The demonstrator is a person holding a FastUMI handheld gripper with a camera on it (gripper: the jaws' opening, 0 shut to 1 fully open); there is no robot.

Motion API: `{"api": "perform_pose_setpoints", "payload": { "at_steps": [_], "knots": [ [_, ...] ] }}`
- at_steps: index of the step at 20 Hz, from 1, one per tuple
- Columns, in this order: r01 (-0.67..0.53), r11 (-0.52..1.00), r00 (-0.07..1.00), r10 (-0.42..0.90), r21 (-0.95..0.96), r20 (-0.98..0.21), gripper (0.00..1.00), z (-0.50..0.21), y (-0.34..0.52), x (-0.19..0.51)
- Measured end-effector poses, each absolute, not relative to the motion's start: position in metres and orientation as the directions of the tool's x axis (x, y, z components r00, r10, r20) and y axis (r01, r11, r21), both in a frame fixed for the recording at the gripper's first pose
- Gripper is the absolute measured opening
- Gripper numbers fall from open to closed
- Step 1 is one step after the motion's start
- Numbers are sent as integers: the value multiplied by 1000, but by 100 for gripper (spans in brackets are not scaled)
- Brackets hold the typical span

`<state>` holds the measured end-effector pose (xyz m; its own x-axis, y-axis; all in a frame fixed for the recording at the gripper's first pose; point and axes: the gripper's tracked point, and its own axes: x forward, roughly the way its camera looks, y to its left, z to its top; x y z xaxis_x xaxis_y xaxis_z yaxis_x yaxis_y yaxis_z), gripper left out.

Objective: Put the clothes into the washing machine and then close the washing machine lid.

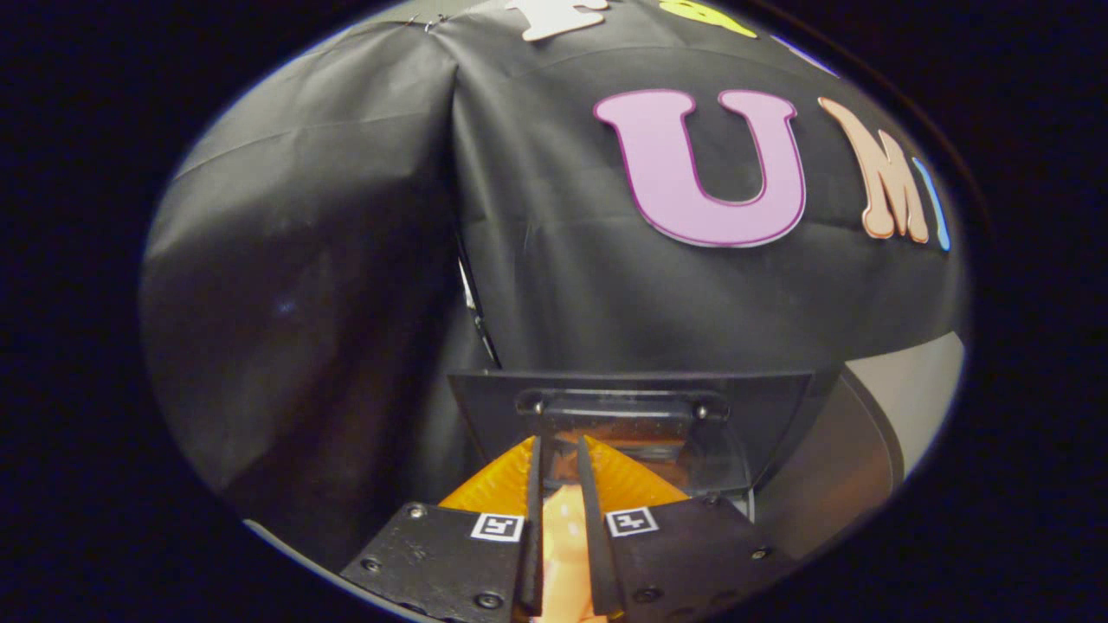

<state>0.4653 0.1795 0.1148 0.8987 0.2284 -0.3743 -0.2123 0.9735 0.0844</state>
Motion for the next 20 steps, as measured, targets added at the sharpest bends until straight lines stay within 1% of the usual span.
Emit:
{"api": "perform_pose_setpoints", "payload": {
  "at_steps": [1, 2, 4, 5, 8, 11, 12, 15, 20],
  "knots": [
    [-208, 975, 898, 224, 84, -378, 23, 116, 178, 466],
    [-201, 976, 899, 218, 85, -380, 28, 115, 178, 466],
    [-197, 976, 906, 216, 88, -365, 30, 118, 177, 472],
    [-193, 977, 912, 211, 86, -351, 33, 120, 177, 474],
    [-188, 981, 931, 194, 48, -309, 66, 127, 177, 490],
    [-145, 989, 950, 142, 9, -277, 98, 131, 171, 509],
    [-129, 992, 952, 123, -2, -279, 99, 131, 168, 517],
    [-54, 997, 956, 37, -48, -290, 98, 124, 156, 546],
    [-5, 999, 952, -11, -52, -307, 97, 105, 149, 579]
  ]
}}
